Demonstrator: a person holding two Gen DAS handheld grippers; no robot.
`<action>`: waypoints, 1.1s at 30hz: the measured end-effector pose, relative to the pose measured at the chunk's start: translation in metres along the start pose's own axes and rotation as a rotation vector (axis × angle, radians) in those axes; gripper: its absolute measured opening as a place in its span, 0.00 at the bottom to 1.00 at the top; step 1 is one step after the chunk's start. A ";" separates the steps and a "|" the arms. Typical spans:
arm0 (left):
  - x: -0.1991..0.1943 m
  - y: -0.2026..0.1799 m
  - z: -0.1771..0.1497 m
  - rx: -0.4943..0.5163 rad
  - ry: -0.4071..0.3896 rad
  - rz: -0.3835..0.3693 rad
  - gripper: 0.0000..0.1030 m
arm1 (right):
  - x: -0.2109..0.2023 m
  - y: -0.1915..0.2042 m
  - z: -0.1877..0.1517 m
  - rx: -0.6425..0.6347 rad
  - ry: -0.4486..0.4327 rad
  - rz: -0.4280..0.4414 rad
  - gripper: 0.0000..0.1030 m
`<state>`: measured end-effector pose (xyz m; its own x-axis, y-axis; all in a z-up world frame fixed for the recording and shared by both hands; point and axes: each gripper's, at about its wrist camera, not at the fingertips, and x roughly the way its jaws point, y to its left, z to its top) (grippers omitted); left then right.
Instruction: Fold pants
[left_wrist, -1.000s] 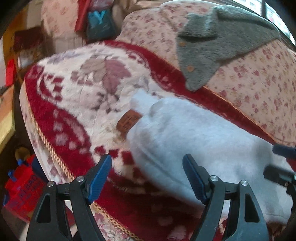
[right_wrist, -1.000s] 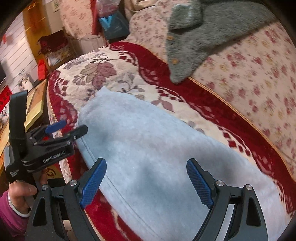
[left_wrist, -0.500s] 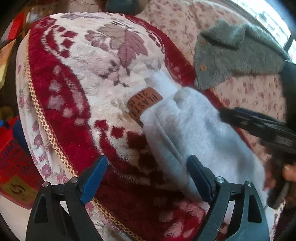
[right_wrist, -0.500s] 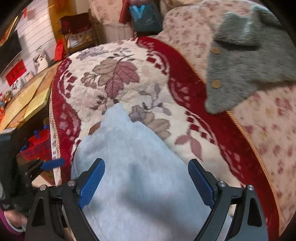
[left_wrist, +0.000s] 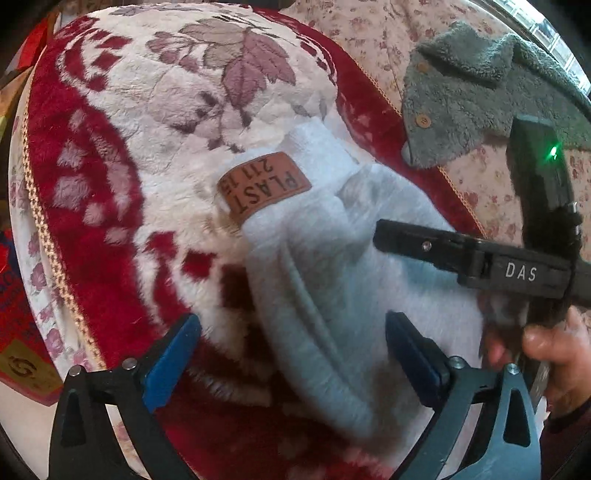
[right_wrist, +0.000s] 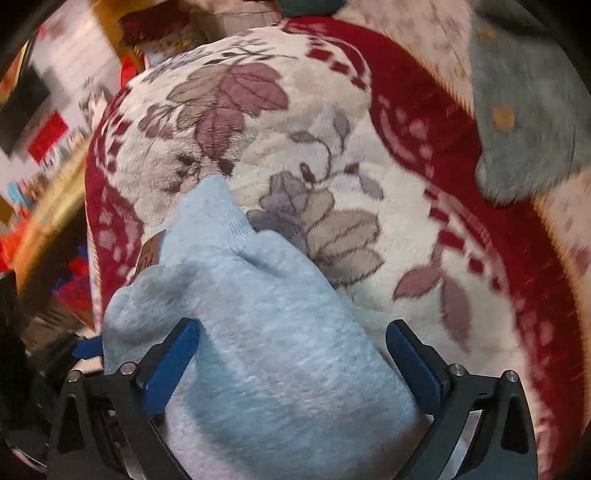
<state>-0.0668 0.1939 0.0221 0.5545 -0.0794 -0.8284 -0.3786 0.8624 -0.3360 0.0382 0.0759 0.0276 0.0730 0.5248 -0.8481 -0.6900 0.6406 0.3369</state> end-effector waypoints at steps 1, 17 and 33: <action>0.002 -0.001 0.001 -0.019 -0.004 0.003 1.00 | 0.002 -0.005 -0.001 0.022 -0.004 0.029 1.00; 0.006 -0.014 0.012 -0.048 0.019 -0.201 0.39 | -0.022 0.002 0.004 -0.017 -0.026 -0.023 0.81; 0.003 -0.012 0.009 -0.093 0.031 -0.202 0.55 | -0.014 -0.003 0.017 -0.005 -0.015 -0.010 0.85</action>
<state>-0.0538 0.1874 0.0279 0.6034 -0.2620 -0.7531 -0.3301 0.7777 -0.5350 0.0516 0.0757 0.0455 0.0911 0.5264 -0.8453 -0.6925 0.6435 0.3261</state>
